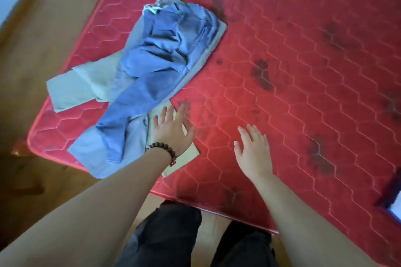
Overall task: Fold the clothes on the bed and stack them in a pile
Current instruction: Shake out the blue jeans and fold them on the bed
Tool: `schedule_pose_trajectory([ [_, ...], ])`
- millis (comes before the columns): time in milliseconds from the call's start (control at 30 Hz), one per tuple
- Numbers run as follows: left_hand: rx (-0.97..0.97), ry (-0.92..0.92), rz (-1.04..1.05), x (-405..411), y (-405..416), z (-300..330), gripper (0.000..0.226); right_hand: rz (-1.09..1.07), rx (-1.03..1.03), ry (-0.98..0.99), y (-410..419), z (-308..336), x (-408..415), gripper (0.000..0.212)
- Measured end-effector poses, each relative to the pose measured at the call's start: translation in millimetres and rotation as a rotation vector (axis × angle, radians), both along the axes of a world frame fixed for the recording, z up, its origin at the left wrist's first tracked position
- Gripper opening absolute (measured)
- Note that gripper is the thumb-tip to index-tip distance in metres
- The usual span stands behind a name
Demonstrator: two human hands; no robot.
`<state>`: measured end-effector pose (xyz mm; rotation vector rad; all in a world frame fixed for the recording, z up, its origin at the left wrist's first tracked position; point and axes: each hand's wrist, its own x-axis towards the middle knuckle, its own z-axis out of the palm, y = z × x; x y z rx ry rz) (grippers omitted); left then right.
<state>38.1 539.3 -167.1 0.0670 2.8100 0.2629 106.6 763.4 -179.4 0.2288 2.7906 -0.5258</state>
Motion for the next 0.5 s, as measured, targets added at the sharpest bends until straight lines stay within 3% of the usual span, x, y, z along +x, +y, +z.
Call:
schedule_pose_trajectory([
  [200,-0.015,-0.045,0.108,-22,-95,-5,0.074,0.158,0.039,0.01,-80,7,-46,0.046],
  [500,0.016,-0.003,0.216,-50,-136,-1,0.07,0.283,0.017,0.046,-136,6,-111,0.045],
])
